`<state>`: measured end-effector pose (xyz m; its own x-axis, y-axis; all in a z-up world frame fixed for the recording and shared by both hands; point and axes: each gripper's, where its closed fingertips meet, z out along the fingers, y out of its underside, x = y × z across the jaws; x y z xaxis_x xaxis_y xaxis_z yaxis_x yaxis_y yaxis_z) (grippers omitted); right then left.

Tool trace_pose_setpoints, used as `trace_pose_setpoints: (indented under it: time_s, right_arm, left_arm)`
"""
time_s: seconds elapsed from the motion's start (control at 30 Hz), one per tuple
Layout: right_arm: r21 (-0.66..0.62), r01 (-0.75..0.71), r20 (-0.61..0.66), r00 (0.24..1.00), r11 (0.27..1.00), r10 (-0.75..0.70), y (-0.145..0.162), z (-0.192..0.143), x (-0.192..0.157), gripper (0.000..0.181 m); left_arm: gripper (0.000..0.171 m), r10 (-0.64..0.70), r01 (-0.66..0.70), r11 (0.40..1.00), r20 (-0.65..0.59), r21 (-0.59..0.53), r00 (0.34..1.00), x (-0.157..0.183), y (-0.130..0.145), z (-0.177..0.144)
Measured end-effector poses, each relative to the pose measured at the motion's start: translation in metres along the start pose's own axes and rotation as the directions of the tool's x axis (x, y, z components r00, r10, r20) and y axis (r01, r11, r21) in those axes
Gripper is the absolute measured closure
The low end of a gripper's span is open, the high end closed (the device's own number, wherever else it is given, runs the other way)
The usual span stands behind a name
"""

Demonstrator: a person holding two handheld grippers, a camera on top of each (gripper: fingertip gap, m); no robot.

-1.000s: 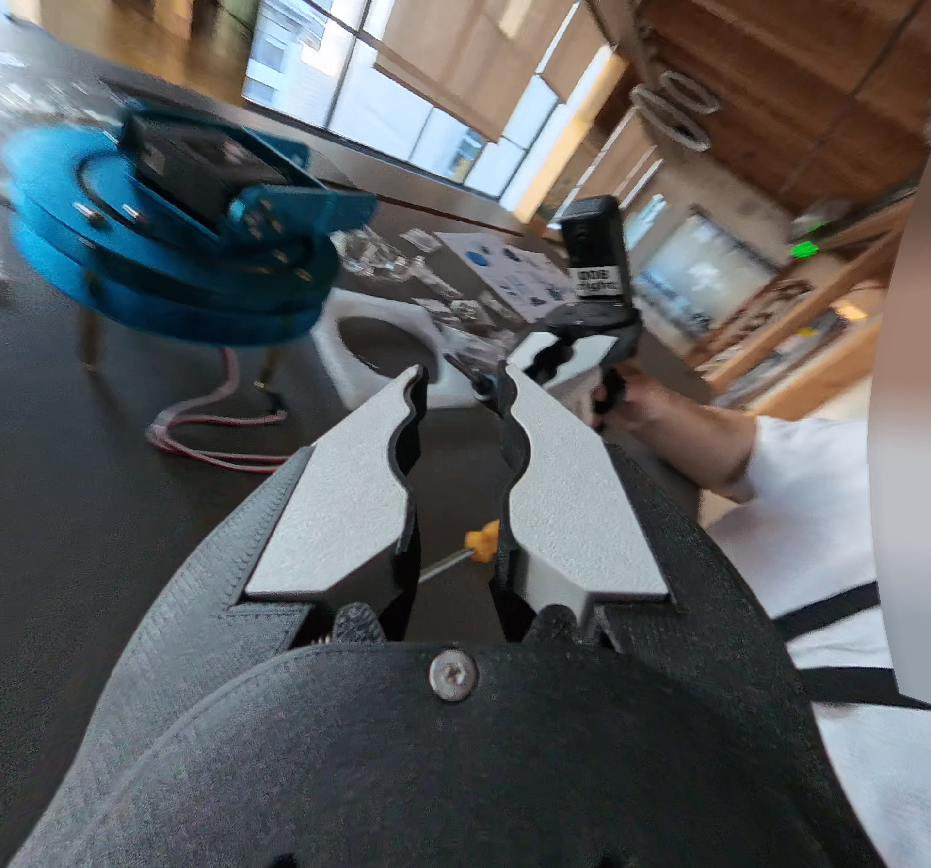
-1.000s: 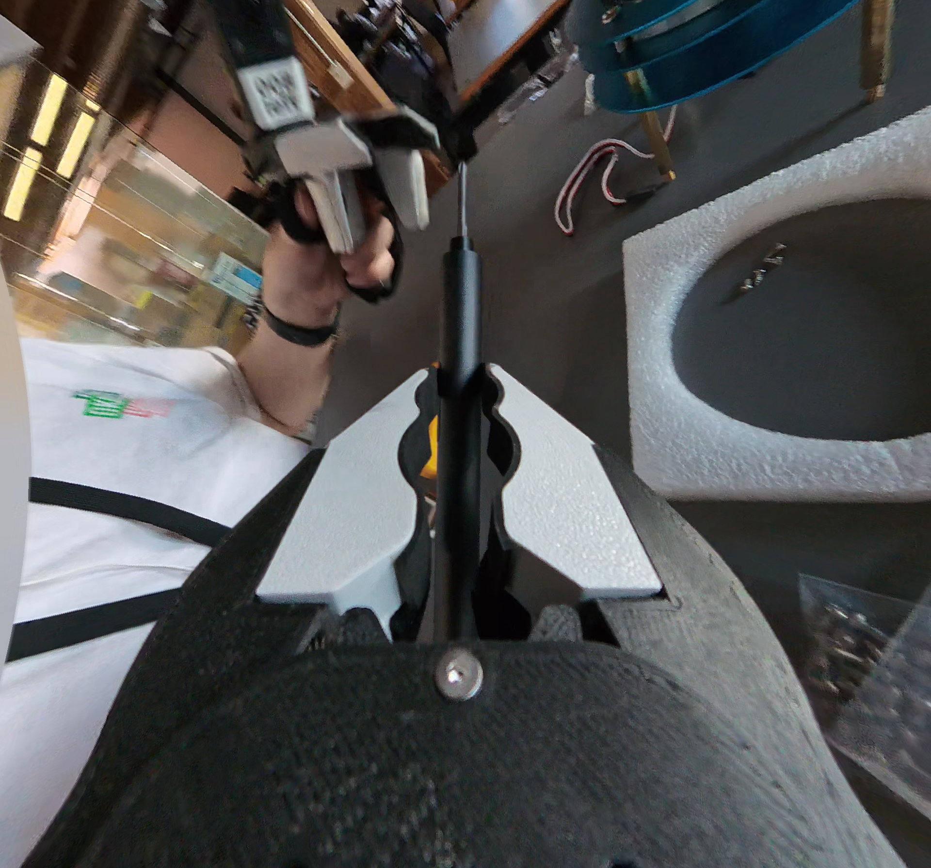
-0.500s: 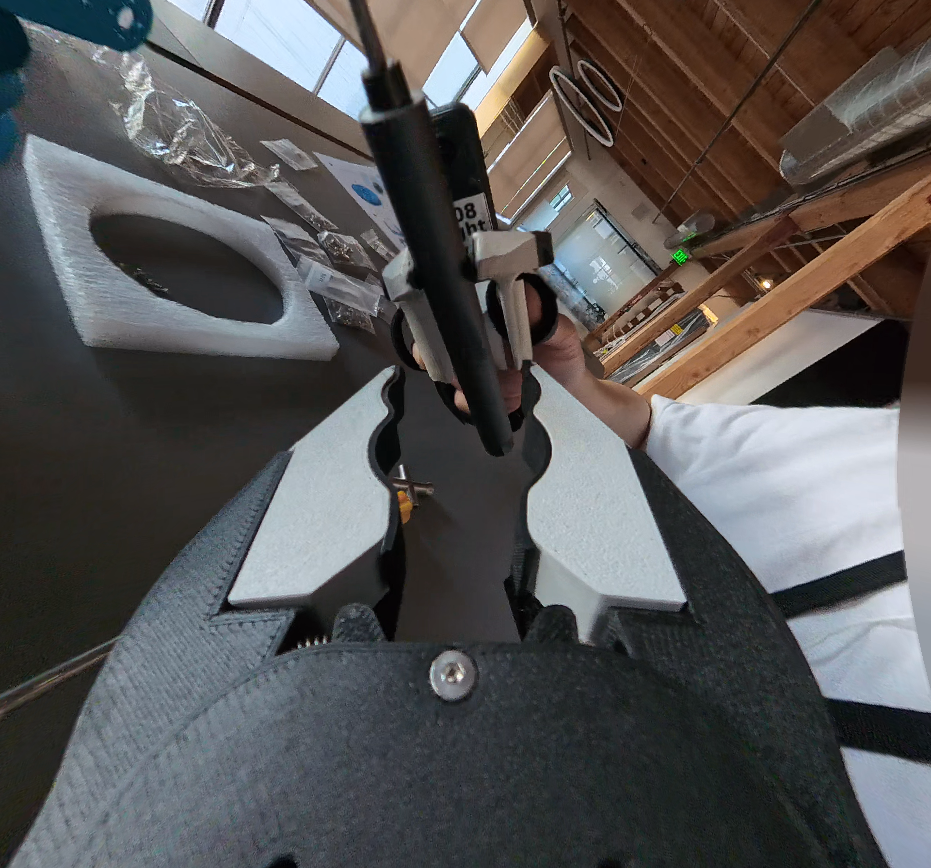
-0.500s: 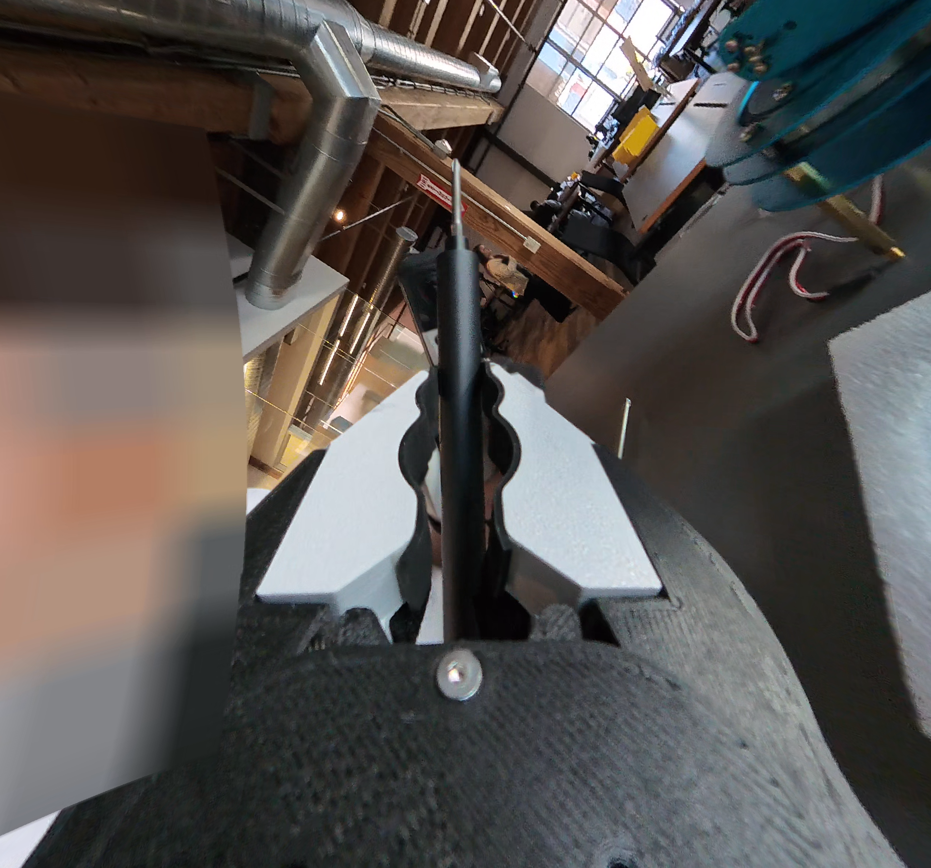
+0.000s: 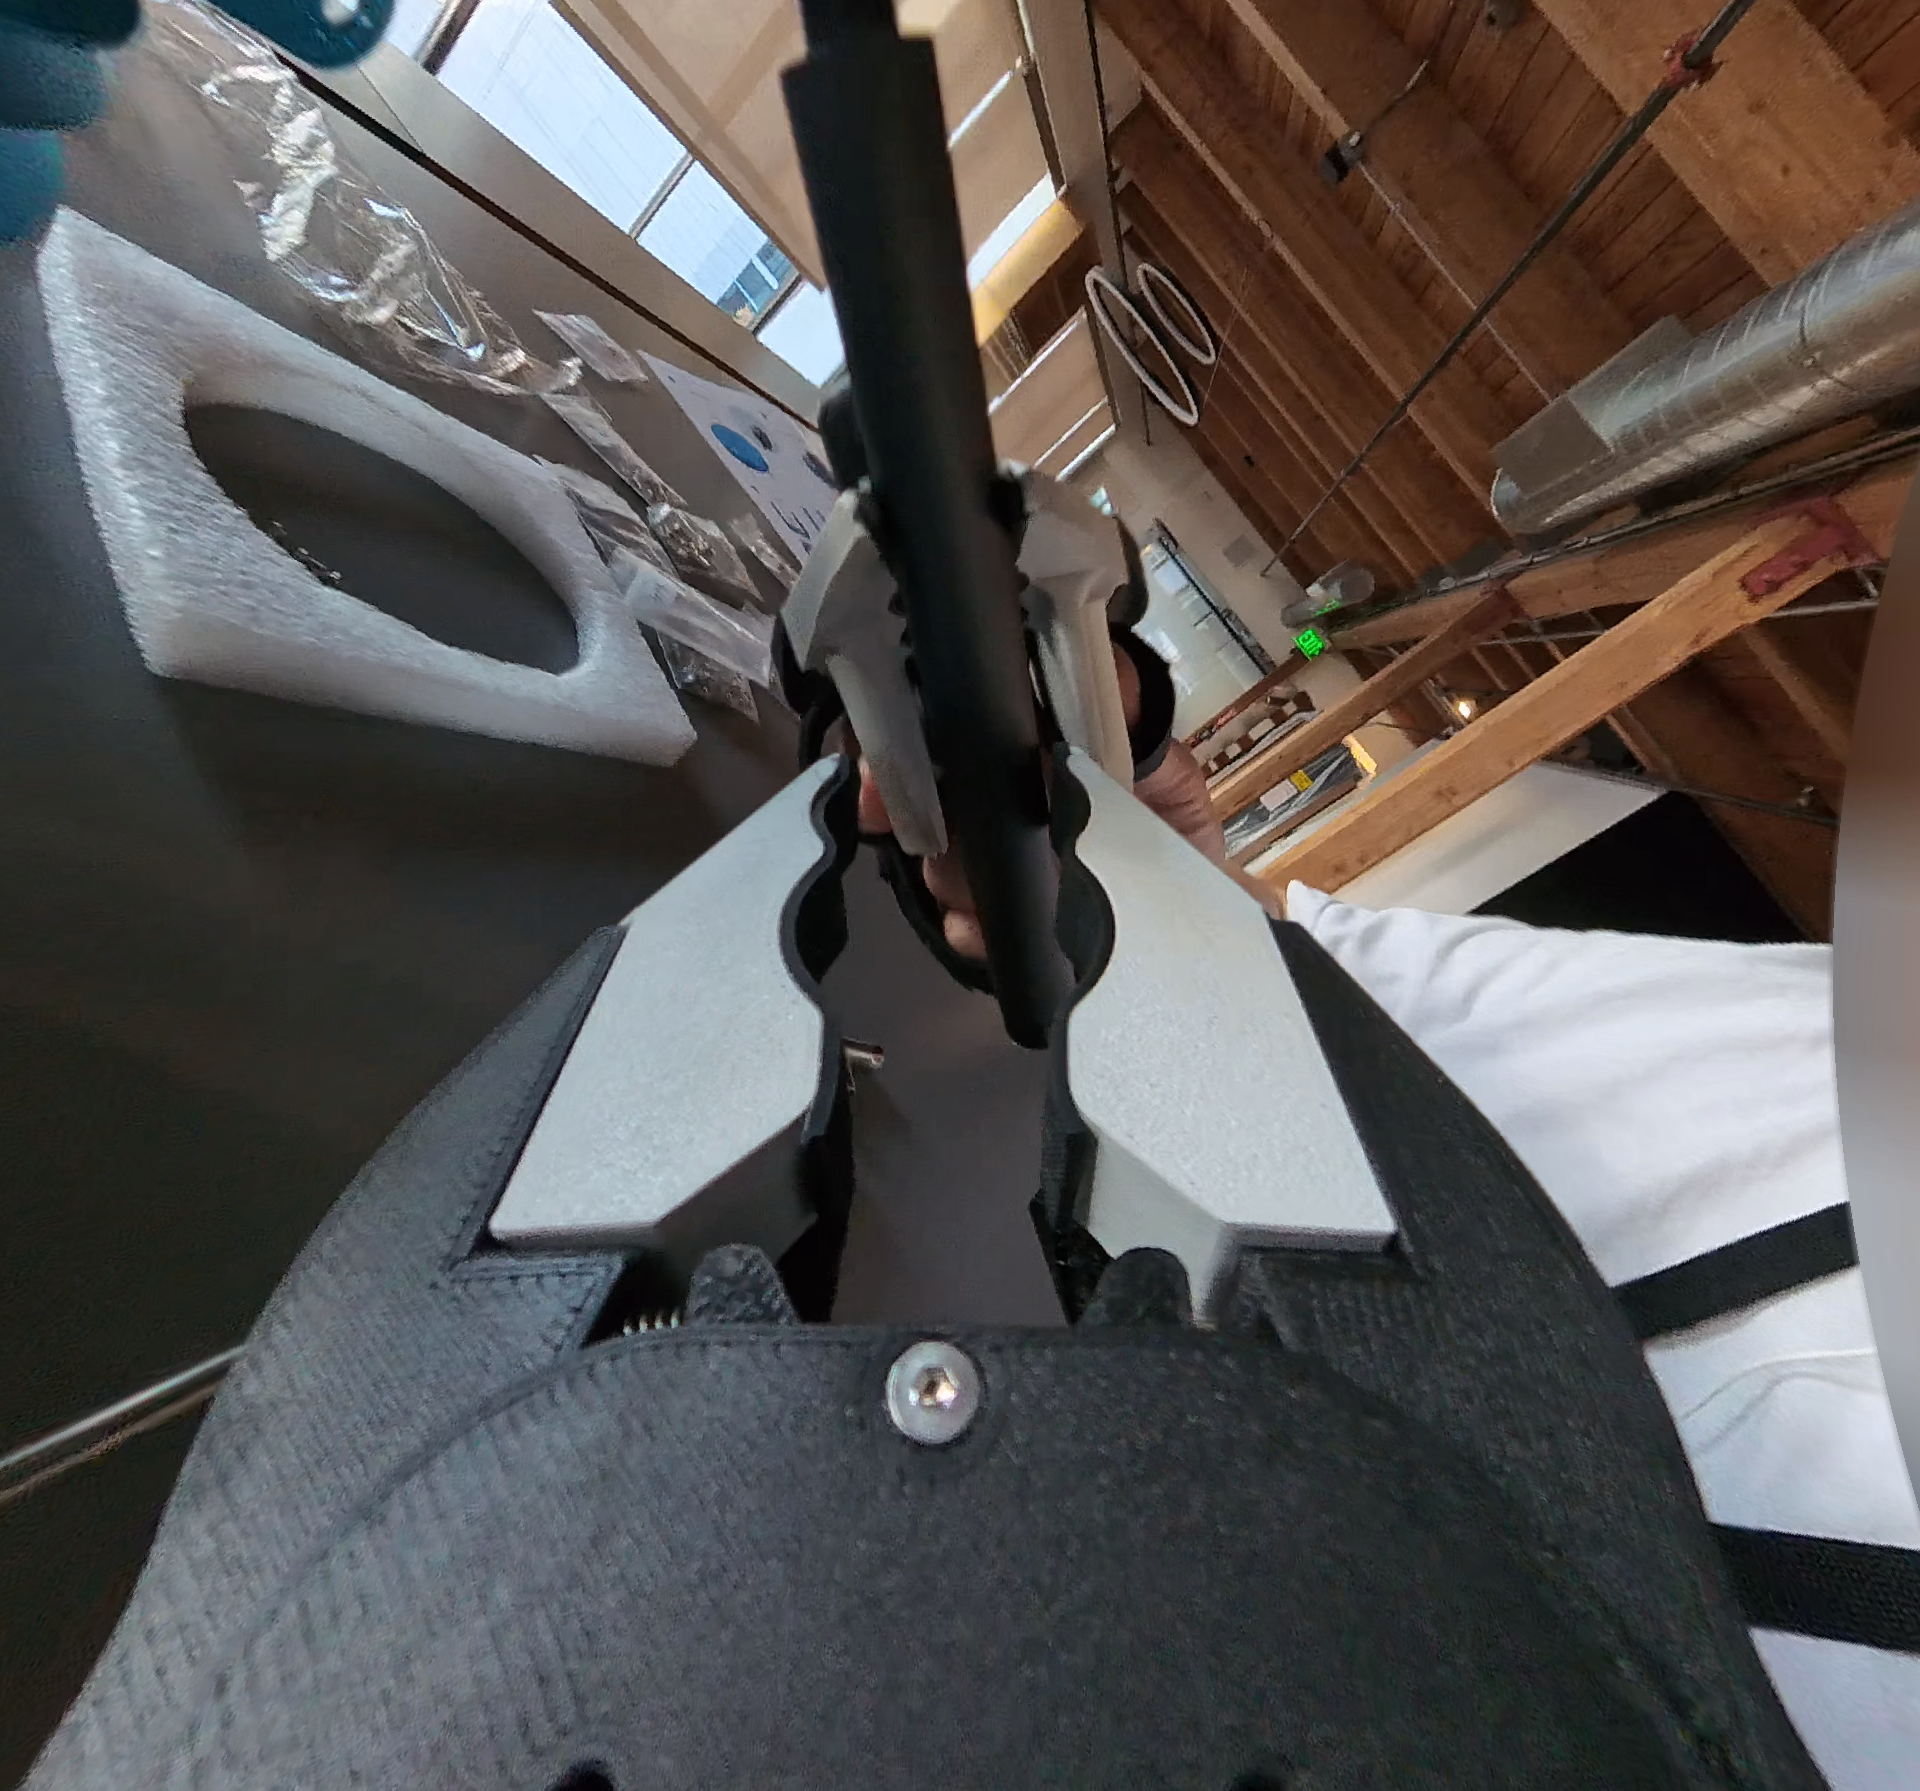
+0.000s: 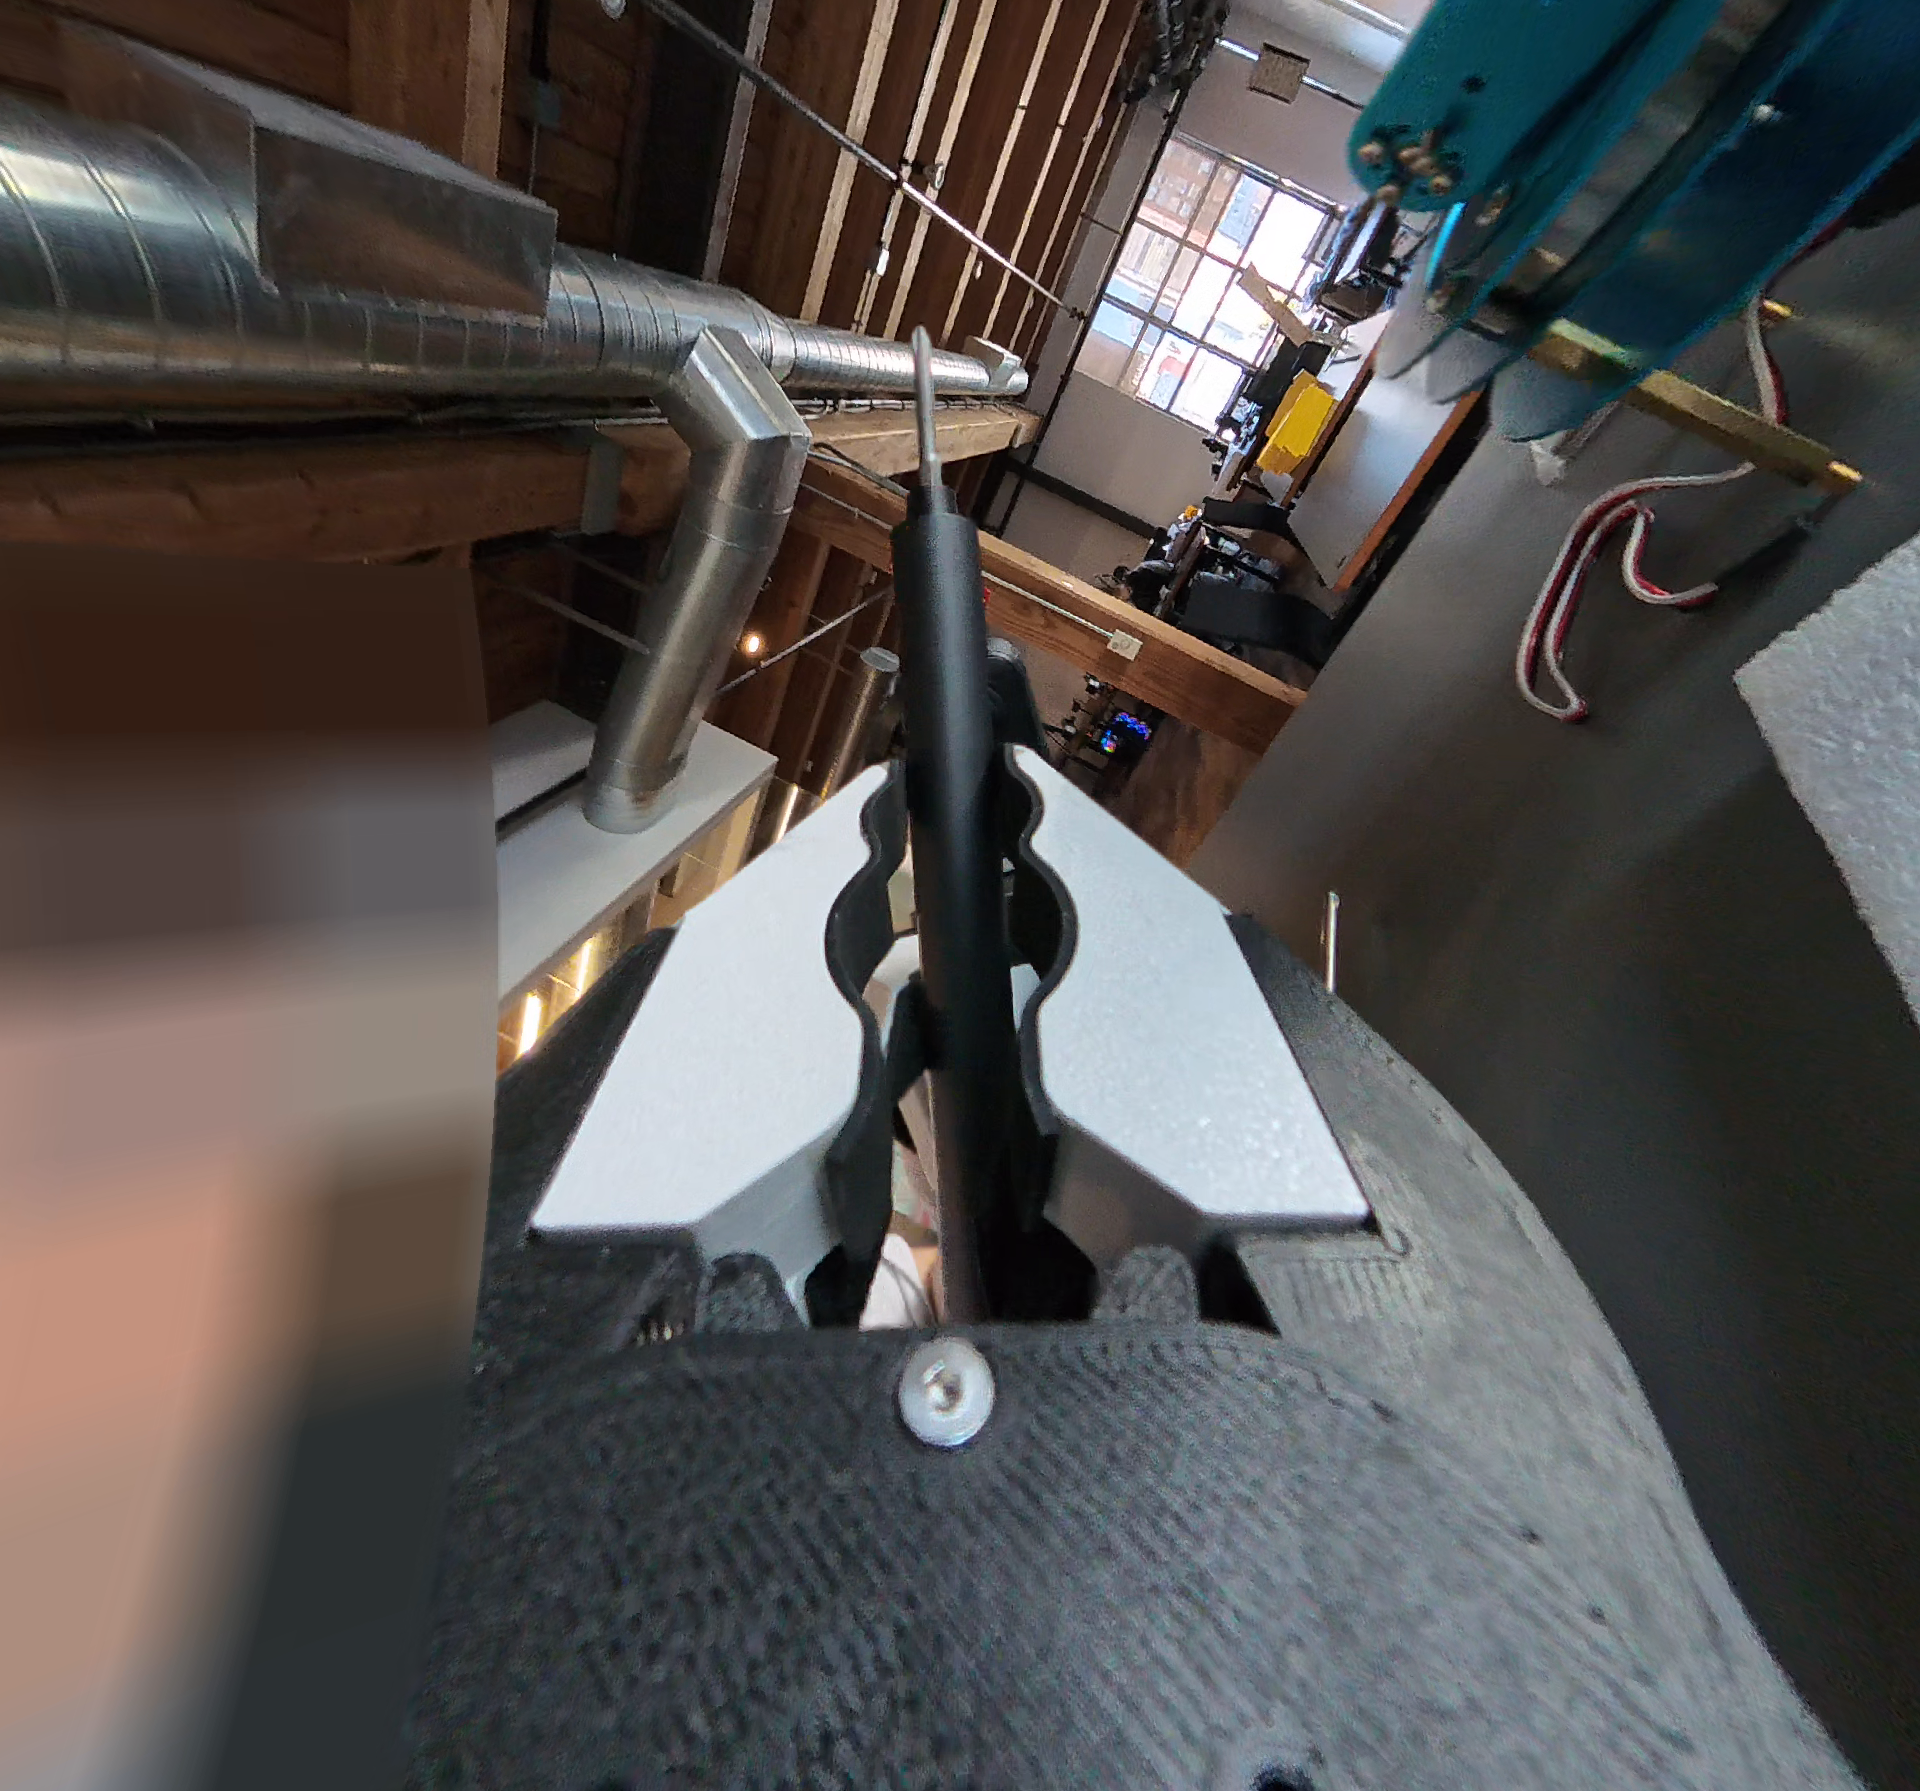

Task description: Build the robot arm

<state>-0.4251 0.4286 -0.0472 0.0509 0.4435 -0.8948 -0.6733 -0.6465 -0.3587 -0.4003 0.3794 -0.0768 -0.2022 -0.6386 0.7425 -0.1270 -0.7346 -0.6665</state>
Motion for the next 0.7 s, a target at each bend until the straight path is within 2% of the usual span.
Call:
trace_pose_setpoints:
  time_s: [0.1, 0.3, 0.5, 0.7]
  right_arm:
    - [0.013, -0.068, 0.024, 0.997, 0.998, 0.067, -0.002, 0.002, 0.004, 0.165]
    - [-0.038, -0.005, 0.004, 1.0, 0.999, 0.005, -0.008, -0.001, 0.01, 0.166]
    - [-0.086, -0.053, 0.08, 0.995, 0.995, 0.06, -0.012, 0.008, 0.007, 0.157]
    - [-0.146, -0.024, 0.035, 0.999, 0.989, 0.03, -0.009, 0.007, 0.017, 0.166]
  left_arm:
    - [0.156, -0.003, 0.004, 1.0, 0.02, -0.026, 1.0, -0.007, 0.0, -0.004]
    - [0.156, -0.212, 0.207, 0.977, -0.135, -0.056, 0.968, -0.002, -0.007, -0.02]
    - [0.156, -0.246, 0.236, 0.969, -0.181, -0.072, 0.952, -0.001, -0.009, -0.026]
    - [0.156, -0.238, 0.223, 0.969, -0.167, -0.101, 0.957, -0.005, -0.006, -0.023]
